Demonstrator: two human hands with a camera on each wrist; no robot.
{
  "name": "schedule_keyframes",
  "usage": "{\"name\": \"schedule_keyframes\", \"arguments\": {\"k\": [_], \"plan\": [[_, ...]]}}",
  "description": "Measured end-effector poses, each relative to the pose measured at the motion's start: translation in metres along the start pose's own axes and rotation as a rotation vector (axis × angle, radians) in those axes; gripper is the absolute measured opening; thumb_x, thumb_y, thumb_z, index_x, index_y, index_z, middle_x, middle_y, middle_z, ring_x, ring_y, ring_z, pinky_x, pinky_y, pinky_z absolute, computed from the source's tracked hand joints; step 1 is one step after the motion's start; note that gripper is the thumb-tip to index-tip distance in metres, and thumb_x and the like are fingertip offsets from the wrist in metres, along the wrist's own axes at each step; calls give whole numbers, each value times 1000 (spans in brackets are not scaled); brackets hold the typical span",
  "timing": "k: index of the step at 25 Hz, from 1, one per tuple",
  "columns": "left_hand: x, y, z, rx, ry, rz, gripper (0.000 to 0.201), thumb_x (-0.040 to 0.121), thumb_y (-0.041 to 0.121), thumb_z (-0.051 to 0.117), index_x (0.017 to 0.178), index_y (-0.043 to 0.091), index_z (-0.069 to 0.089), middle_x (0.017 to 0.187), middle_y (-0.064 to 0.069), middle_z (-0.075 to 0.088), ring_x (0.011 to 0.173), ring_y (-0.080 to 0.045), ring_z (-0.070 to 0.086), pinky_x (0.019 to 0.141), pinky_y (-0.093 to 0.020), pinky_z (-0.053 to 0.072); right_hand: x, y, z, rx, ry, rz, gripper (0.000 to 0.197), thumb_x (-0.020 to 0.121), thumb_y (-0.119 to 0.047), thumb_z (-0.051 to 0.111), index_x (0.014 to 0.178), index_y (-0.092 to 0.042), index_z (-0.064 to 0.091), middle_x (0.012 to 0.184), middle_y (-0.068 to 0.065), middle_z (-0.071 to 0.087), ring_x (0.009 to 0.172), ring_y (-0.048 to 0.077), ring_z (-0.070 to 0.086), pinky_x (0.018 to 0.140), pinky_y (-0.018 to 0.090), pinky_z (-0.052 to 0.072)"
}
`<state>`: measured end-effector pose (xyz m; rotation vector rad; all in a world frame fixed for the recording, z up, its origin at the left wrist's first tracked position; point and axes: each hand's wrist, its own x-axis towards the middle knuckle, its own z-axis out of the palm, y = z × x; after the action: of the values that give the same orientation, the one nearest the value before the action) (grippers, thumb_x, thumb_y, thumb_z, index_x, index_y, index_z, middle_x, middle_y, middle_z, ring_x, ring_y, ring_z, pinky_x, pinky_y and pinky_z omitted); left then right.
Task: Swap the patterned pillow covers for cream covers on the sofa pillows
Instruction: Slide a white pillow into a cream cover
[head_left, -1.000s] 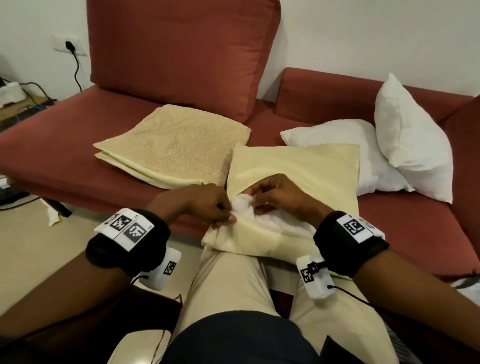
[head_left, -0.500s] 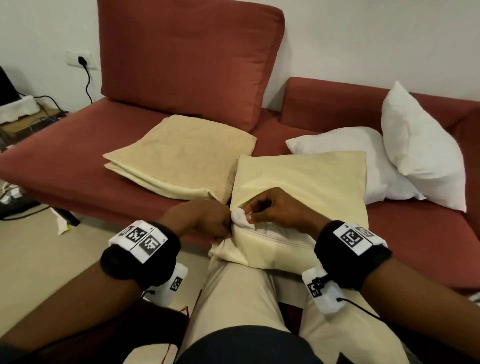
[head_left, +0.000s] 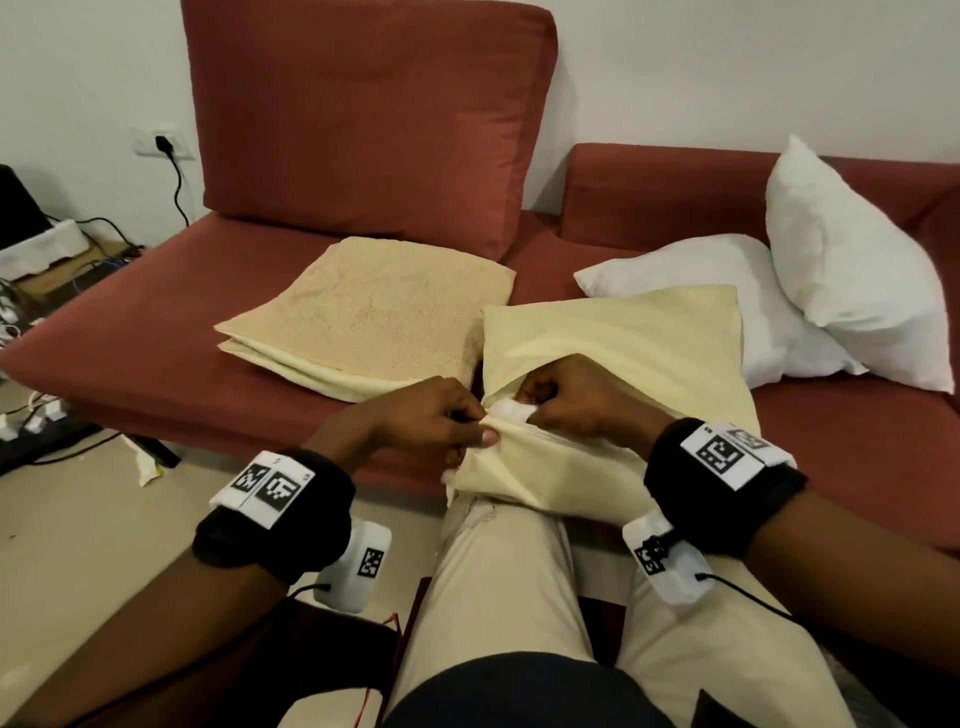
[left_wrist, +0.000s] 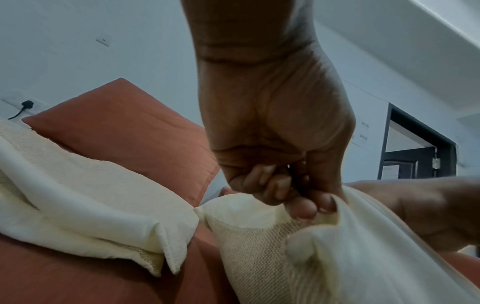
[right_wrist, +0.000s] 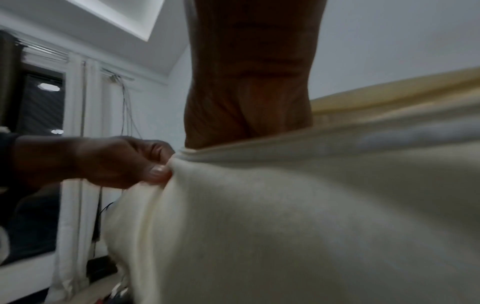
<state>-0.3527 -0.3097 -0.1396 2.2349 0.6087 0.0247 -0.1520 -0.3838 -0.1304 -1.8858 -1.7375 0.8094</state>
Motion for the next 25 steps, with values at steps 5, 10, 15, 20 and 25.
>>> {"name": "schedule_keyframes", "arguments": {"k": [5,10,15,20,25], "plan": [[8,15,-1,-53,84,103,47,96,21,60,56,6,39,54,-3,35,47,-2,44,56,-21,36,2,-17,20,-675,-157,36,27,93,-15,48,118,-9,57,118,12,62,106,29,60,74,31,40],[7,1,-3,90,70,101,47,95,29,60,60,1,45,56,0,36,49,-3,40,53,-21,31,1,-18,9,-407,-222,-31,16,89,-10,51,98,-12,64,91,3,66,84,19,63,68,30,43],[5,-19,-14,38,61,63,62,72,69,60,71,7,62,65,1,55,61,-5,49,61,-25,40,-38,-14,11,6,-261,-102,31,93,-26,65,119,-9,60,106,5,65,93,17,62,83,30,50],[11,-44,2,4,58,-224,81,62,80,63,85,2,63,72,-4,59,66,-17,51,63,-33,41,-55,-6,21,-137,-151,-120,45,77,-36,80,114,-21,60,99,-7,56,89,13,55,79,32,48],[4,-45,9,-351,-42,-346,36,93,41,57,104,7,62,85,-6,63,68,-11,61,58,-23,48,-51,-26,18,-165,107,-172,19,75,-25,77,93,-23,71,92,-8,70,74,5,58,68,23,45]]}}
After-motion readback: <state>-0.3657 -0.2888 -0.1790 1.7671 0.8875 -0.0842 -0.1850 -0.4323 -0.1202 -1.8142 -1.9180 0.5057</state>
